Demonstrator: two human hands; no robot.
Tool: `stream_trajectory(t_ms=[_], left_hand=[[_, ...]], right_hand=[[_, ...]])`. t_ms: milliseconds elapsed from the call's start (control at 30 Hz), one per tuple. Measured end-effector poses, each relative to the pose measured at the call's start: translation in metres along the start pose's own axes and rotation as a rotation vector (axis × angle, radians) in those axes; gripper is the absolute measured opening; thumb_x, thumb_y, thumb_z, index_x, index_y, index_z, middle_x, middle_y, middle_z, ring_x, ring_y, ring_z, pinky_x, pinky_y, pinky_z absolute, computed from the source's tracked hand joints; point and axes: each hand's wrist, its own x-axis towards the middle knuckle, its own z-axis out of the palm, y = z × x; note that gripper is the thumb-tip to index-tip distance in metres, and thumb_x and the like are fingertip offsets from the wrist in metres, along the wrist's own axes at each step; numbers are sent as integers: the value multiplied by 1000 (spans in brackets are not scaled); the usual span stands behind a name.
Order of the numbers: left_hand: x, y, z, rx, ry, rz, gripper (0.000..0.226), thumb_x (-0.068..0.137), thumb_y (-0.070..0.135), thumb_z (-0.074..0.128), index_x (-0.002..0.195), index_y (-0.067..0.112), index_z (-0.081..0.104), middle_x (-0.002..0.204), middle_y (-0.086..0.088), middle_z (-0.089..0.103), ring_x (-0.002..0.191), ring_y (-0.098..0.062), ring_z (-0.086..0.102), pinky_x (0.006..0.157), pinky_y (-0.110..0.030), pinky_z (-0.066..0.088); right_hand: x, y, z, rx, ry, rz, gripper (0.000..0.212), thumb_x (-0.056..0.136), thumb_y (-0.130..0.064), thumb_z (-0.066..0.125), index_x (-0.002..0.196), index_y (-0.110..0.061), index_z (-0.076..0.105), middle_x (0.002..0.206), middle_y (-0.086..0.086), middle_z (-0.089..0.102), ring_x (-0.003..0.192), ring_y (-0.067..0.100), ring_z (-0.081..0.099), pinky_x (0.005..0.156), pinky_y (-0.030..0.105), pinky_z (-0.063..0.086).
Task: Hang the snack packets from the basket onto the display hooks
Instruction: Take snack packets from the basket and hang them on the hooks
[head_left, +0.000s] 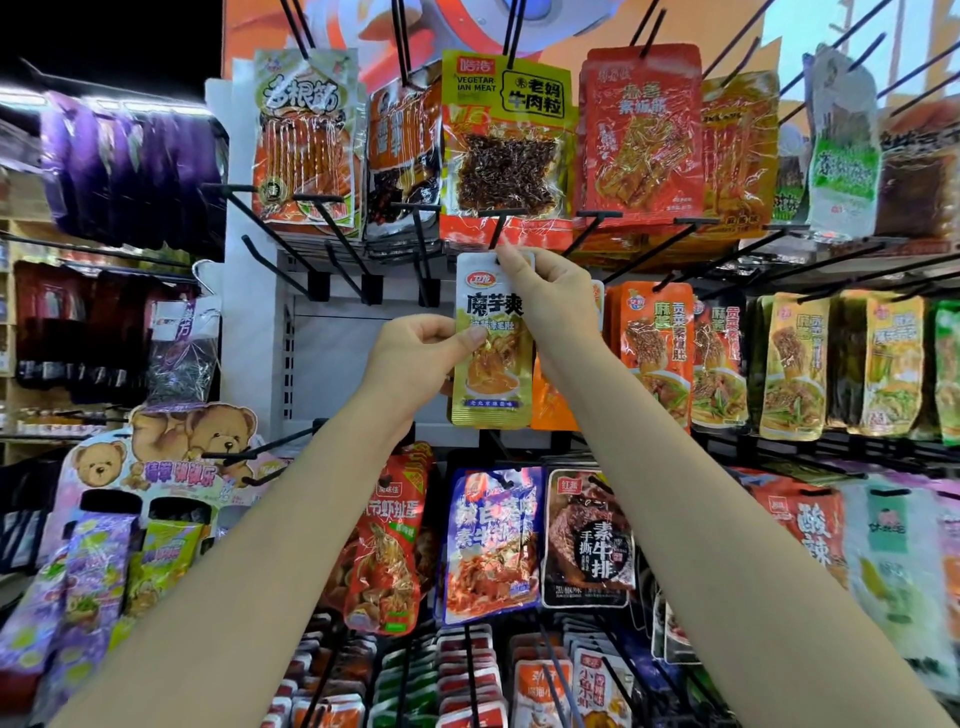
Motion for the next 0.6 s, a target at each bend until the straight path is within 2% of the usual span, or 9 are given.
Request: stream_trajectory(t_ms=[67,100,200,300,433,533,600], left_hand=[[2,-2,0,28,-2,-21,16,92,22,74,86,6,72,73,0,73,58,-7,67,52,-23,55],[3,-3,0,41,0,-30,18,91,22,74,86,6,72,73,-1,73,59,-8,67,53,-23,56],[6,-5,0,63,-4,-62,17,90,25,75,80,12,71,69,3,73,59,-10,68,54,-26,58],[12,-6,-1,168,-34,-75,24,90,33,75,84,10,72,71,-3,73,55,-12,65,51,-26,54],[19,-13,-6,305,-41,-15,27,100,36,61,91,12,71,73,-10,69,59,-19,64,57,-33,56],[24,-18,-7,388,-49,6,27,104,30,54,86,14,65,76,-13,66,61,-21,64,53,-32,54],[27,-19,-7,465,-60,9,27,105,30,51,95,9,66,83,-18,69,65,-27,68,55,-35,56]], right_hand=[[-3,0,-6,-124,15,-25,17,99,-26,64,100,-11,69,82,2,68,74,4,61,71,21,50],[-5,0,-8,-196,30,-59,12,99,-22,63,108,-15,66,81,-4,66,72,0,59,67,16,46],[-15,5,-15,-449,62,-276,30,96,-15,67,123,-14,55,76,4,58,65,11,53,56,19,41],[-23,9,-22,-713,25,-430,36,95,-19,69,128,-16,55,81,0,55,68,16,52,55,28,39],[-22,16,-28,-795,-83,-348,46,93,-24,71,136,-23,56,84,0,52,74,14,49,57,23,39],[-18,22,-23,-830,-105,-315,48,94,-26,69,140,-22,53,85,1,50,76,15,49,62,28,37],[-16,22,-21,-871,-112,-295,50,96,-27,67,142,-21,51,88,1,48,79,16,48,65,30,38]])
